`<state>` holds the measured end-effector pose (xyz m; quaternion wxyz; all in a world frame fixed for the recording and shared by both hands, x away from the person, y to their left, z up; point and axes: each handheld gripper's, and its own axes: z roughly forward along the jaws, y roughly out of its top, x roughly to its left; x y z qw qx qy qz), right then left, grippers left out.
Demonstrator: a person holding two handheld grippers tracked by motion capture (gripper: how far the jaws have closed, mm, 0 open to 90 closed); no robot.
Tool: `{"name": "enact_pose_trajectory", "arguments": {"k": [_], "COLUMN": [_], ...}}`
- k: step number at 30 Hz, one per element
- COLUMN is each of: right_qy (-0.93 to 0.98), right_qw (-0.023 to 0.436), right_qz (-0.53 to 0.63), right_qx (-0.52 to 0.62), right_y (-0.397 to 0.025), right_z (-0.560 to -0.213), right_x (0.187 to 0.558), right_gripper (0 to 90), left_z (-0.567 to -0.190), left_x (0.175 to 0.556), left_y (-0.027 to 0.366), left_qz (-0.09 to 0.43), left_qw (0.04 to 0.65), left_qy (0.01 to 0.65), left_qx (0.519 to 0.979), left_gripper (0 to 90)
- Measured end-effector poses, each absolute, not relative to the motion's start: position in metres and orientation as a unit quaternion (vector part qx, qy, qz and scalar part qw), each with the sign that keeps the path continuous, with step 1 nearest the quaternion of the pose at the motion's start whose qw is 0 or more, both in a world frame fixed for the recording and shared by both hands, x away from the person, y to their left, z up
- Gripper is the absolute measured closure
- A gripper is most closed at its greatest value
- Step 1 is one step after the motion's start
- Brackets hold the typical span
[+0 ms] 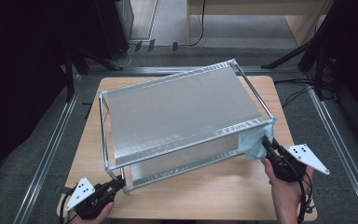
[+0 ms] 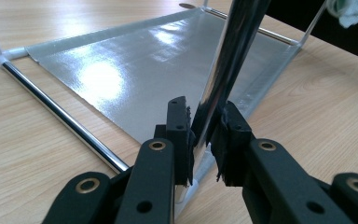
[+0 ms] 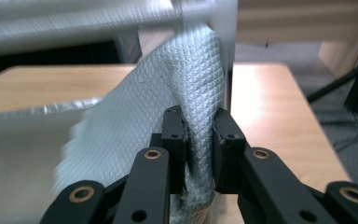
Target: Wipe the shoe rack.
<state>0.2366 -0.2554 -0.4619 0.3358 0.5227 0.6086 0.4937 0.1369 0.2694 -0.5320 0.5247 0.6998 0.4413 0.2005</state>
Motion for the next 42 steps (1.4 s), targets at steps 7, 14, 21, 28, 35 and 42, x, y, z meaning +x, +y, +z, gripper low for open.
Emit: {"name": "enact_pose_trajectory", "arguments": {"k": [7,14,21,28,35,42], "right_qy": [0.641,0.682,0.652,0.600,0.629,0.667], "right_qw": [0.256,0.218,0.274,0.347,0.307,0.247], "right_qz": [0.450,0.377,0.415,0.498,0.468,0.393], "right_qx": [0.567,0.588,0.572,0.521,0.539,0.583], "right_y": [-0.251,-0.240,-0.241,-0.246,-0.246,-0.242], "right_z": [-0.503,-0.542,-0.518,-0.464,-0.497,-0.545], "right_x": [0.258,0.273,0.266,0.242,0.257,0.277], "right_gripper": [77.7,78.1,78.4,78.5,78.6,78.7], "left_z": [-0.532,-0.532,-0.532,-0.532,-0.532,-0.532], "left_x": [0.136,0.137,0.137,0.137,0.137,0.136], "left_y": [0.269,0.269,0.269,0.269,0.268,0.268], "left_qz": [0.203,0.202,0.202,0.202,0.202,0.202], "left_qw": [0.521,0.521,0.521,0.520,0.519,0.519], "left_qy": [0.441,0.439,0.439,0.439,0.439,0.438], "left_qx": [0.702,0.703,0.704,0.704,0.705,0.705], "left_gripper": [77.8,78.0,78.0,78.0,78.1,78.2]}}
